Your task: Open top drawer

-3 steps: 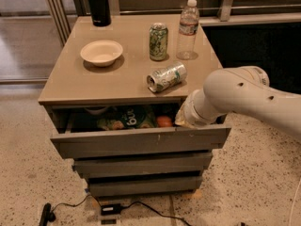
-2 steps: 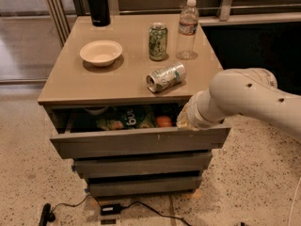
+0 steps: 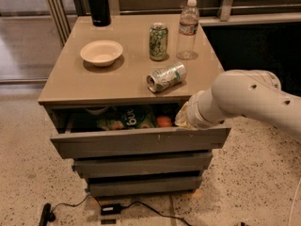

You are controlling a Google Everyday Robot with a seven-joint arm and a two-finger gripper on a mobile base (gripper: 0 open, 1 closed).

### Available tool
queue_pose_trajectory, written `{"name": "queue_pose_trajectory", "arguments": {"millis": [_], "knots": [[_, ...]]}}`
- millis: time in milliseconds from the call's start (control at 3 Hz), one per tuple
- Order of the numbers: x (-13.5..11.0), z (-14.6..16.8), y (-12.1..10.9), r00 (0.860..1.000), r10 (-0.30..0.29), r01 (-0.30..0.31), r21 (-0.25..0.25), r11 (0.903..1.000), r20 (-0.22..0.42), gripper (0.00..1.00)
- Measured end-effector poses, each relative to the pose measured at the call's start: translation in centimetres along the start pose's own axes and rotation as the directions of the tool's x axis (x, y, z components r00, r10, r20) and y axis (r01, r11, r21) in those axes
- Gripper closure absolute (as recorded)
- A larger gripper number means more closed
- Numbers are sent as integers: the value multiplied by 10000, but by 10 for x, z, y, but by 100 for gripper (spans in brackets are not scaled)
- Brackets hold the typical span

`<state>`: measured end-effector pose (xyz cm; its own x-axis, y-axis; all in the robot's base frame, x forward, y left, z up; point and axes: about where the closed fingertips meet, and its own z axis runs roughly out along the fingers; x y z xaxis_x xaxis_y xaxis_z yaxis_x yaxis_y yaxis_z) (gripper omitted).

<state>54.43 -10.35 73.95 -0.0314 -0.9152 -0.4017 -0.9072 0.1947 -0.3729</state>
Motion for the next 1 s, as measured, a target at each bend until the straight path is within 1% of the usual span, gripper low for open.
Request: {"name": "queue_pose_trajectory", "arguments": {"millis": [667,1000], "knots": [[0,0,0,10000,-1,1,0,10000,0,0],[1,3,2,10000,-1,1,0,10000,0,0]]}}
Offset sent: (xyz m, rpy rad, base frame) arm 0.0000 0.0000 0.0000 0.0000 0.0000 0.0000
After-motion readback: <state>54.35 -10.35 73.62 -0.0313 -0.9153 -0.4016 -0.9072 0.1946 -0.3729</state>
